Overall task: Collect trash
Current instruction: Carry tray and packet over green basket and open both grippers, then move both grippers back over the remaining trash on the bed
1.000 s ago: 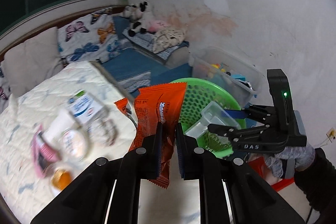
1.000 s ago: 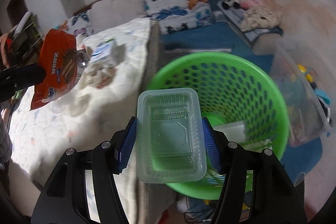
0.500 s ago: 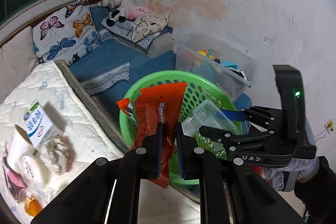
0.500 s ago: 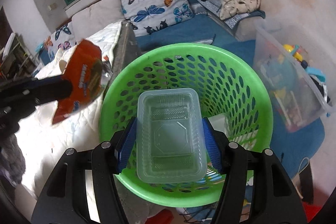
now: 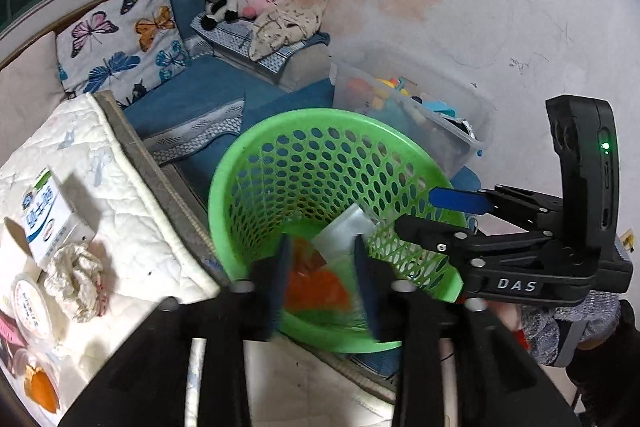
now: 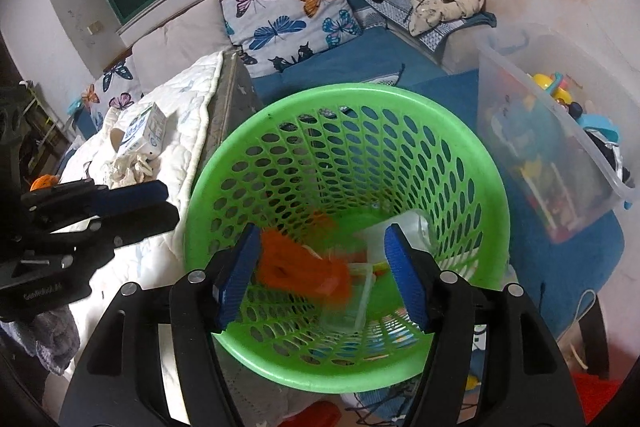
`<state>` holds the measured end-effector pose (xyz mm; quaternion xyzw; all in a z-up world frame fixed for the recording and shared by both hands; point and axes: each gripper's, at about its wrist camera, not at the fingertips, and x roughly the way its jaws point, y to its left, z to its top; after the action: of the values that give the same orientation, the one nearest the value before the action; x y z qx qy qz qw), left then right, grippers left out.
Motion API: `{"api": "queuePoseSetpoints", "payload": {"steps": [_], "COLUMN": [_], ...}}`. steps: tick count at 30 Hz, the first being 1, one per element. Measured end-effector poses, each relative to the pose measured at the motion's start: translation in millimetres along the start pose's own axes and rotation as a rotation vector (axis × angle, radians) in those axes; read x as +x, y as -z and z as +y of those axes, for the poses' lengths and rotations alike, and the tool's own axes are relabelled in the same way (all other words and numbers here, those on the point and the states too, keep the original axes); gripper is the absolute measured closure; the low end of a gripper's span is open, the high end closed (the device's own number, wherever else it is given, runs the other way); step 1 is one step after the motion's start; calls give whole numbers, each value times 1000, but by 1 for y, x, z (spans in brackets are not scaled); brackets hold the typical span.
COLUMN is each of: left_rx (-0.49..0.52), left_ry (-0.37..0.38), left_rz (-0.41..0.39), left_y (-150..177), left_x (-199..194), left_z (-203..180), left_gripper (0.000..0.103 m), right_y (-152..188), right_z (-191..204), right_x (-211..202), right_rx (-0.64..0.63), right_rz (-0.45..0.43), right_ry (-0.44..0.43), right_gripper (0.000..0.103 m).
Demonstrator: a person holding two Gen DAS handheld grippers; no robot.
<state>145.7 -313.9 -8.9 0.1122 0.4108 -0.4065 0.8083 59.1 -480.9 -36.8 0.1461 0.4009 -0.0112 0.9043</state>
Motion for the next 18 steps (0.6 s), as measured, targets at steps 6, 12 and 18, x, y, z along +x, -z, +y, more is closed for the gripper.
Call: {"api": "queuePoseSetpoints", "payload": {"steps": [6,12,18], "left_rx": [-27,-81,-137], "left_ry": [-17,-70,-142], "left_rz": [-28,-65,-100], "left_y": [10,28,55], "left_x": [-22,-52,-85], "left_z": [10,32,60], "left_gripper": [62,54,52], "right_y": [1,4,12], "right_z": [17,41,73], "right_x": [-9,-16,-19], "right_rx": [-26,-62,-113], "right_rz": [-14,-26,-25], "right_ry": [-17,-48,-87], "right_gripper": [35,32,29]}}
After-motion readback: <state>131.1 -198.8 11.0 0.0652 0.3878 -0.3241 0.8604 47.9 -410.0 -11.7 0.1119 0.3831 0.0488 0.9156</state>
